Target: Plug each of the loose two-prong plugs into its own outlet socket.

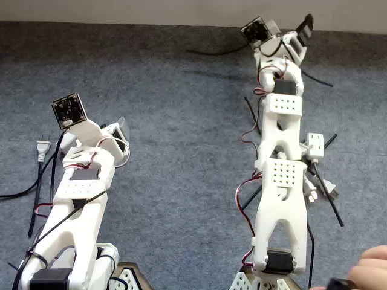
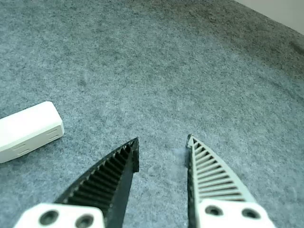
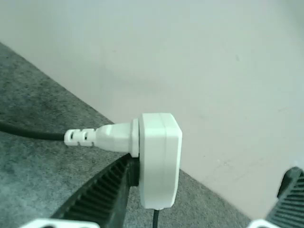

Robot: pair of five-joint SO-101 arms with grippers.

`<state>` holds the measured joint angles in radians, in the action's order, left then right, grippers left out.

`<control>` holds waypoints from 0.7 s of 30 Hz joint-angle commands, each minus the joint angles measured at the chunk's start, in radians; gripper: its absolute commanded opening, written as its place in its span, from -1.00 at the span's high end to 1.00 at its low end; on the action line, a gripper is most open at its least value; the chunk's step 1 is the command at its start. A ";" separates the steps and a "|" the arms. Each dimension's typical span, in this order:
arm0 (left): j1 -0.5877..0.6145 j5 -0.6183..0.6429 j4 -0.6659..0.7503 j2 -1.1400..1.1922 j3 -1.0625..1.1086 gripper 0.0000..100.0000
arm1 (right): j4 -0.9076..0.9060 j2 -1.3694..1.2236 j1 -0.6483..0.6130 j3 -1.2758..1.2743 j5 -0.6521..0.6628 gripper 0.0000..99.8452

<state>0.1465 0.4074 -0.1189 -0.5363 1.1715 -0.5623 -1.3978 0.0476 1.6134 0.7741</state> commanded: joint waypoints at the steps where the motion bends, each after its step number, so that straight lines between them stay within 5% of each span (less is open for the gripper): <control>1: -0.008 0.005 0.020 0.002 -0.041 0.65 | 0.076 -0.004 0.019 0.091 0.075 0.15; 6: -0.008 0.005 0.020 0.002 -0.041 0.65 | 0.239 -0.058 0.025 0.090 -0.097 0.15; 11: -0.008 0.005 0.020 0.002 -0.041 0.65 | 0.773 -0.165 0.041 0.156 -0.313 0.18; 16: -0.007 0.005 0.020 0.002 -0.039 0.65 | 0.768 -0.245 0.015 0.153 -0.344 0.46; 21: -0.005 0.005 0.020 0.002 -0.039 0.65 | 0.756 -0.248 0.012 0.153 -0.339 0.47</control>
<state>0.1465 0.4074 -0.1189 -0.5363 1.1715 0.1788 -1.6832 0.0690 1.6441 0.4442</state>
